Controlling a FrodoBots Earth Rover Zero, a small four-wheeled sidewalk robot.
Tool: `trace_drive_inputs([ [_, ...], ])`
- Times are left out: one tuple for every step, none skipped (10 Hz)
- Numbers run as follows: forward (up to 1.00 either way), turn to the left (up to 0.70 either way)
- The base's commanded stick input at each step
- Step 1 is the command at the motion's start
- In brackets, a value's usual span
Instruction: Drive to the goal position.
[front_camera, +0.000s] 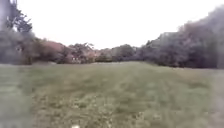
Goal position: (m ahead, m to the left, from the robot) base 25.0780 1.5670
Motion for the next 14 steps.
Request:
trace_drive_inputs([
  [0.98, 0.0],
  [0.98, 0.0],
  [0.98, 0.0],
  [0.98, 0.0],
  [0.98, 0.0],
  [0.98, 0.0],
  [0.98, 0.0],
  [0.98, 0.0],
  [0.98, 0.0],
  [0.98, 0.0],
  [0.98, 0.0],
  [0.98, 0.0],
  [0.98, 0.0],
  [0.98, 0.0],
])
